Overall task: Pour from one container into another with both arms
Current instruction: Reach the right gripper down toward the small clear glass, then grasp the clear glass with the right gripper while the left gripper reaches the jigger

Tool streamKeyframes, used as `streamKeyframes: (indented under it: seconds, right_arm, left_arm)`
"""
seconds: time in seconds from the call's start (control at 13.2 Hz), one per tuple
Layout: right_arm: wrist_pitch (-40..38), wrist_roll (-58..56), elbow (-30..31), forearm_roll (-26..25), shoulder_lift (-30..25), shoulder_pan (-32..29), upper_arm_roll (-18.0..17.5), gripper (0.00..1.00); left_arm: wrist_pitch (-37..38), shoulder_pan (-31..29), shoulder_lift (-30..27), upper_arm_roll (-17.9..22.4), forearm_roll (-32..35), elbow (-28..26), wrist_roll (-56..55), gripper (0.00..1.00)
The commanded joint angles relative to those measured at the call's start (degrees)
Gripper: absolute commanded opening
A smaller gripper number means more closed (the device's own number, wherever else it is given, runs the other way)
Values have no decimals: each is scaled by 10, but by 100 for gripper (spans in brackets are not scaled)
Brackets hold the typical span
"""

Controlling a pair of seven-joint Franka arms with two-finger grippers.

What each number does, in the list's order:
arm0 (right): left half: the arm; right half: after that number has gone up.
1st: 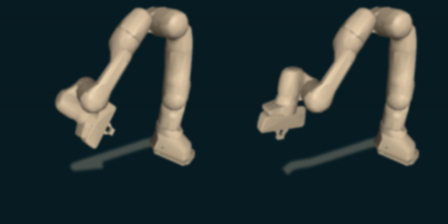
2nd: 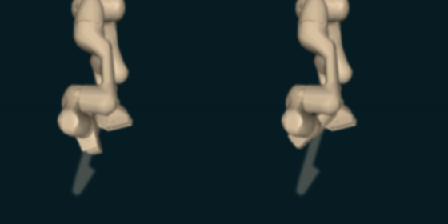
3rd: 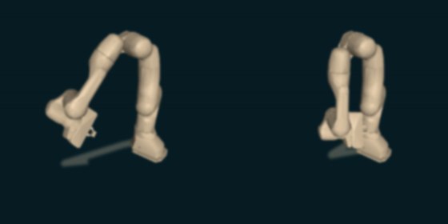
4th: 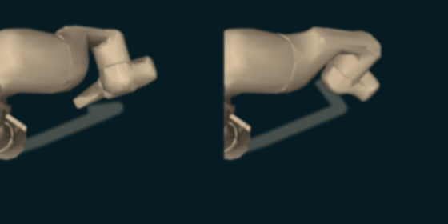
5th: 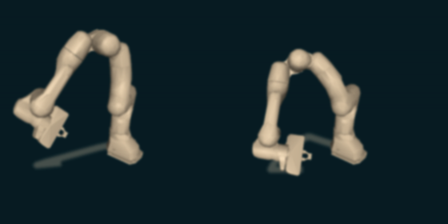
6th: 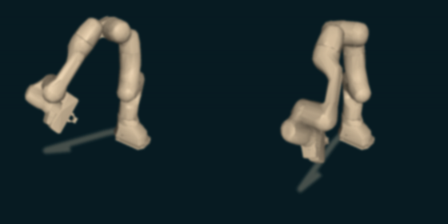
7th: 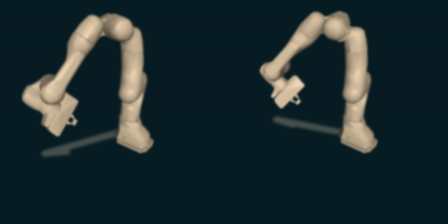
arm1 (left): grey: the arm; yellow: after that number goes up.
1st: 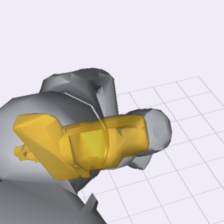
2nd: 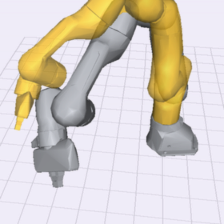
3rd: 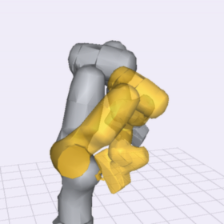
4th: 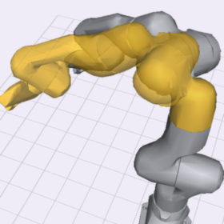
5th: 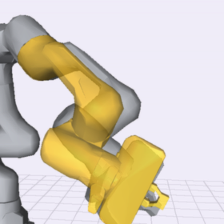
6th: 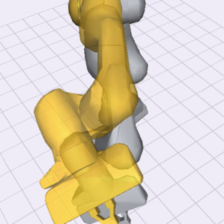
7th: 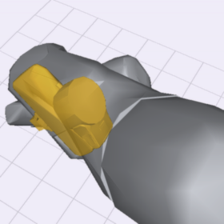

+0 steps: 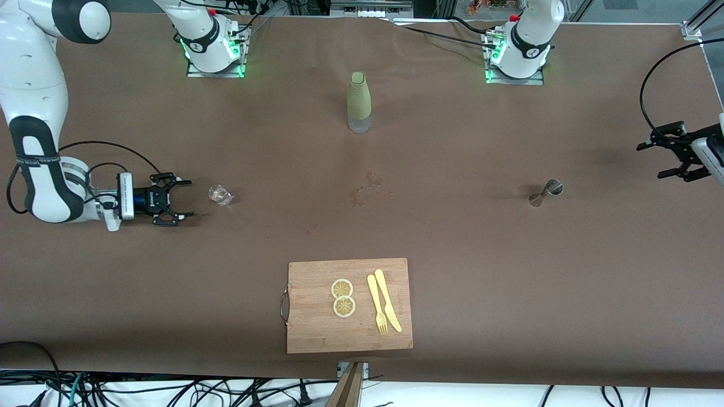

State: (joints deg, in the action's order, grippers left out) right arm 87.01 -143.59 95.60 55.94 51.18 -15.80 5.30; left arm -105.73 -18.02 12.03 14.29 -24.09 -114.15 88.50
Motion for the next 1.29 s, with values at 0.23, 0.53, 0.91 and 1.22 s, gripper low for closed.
streamKeyframes:
  seconds: [0.23,0.53,0.91,1.22]
  right_arm:
    - [-10,-27,-9,32,32,5,-36,100]
    - [-12,-66,-7,36,34,41,-42,100]
    - [-13,-87,-3,35,42,53,-42,96]
    - [-14,-88,-3,30,43,56,-42,39]
  left_arm:
    - [2,-25,113,-1,-162,-17,335,99]
    - [43,-31,210,-1,-300,-22,567,99]
    - [106,-30,275,-1,-408,-14,735,99]
    - [137,-24,308,-1,-463,-2,812,93]
